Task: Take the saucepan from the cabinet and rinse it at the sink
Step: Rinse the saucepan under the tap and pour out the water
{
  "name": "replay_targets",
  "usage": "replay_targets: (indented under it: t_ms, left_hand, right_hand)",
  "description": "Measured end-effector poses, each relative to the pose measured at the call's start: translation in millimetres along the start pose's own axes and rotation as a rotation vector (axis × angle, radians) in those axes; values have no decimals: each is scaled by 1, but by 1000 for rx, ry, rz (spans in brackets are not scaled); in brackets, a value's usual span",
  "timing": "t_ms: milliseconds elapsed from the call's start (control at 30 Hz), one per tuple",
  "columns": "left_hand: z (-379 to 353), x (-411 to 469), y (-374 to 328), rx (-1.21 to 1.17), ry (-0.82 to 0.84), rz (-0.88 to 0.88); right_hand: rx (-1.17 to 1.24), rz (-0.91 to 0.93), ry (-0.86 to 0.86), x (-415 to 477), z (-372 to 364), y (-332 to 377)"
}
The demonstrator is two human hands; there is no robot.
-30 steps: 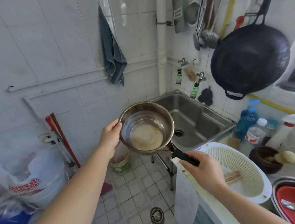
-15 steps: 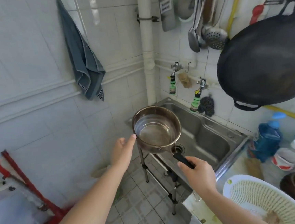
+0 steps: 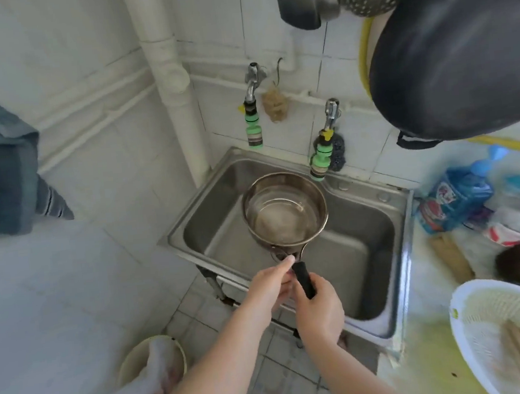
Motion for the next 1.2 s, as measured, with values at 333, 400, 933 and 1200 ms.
replay_targets:
  t_ms: [333, 400, 933, 1200]
  left_hand:
    - [8, 73, -7, 185, -15, 121]
    - [14, 89, -7, 169, -30, 142]
    - [15, 136, -12, -48, -3, 242]
    - [5, 134, -23, -30, 34, 213]
  right_hand:
    - [58, -92, 14, 28, -59, 12]
    - [59, -49, 71, 32, -69, 13]
    - [260, 356, -390, 221, 75, 175]
    - [32, 417, -404, 255, 87, 206]
Point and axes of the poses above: each hand's wrist, its own x-axis towards the middle knuckle, its own z-axis out of the back of the hand, y = z × x, the point moved 5 cm from there along x, towards the middle knuckle, and after that the axes turned 10 degrees about -x, right-handed, at the moved point
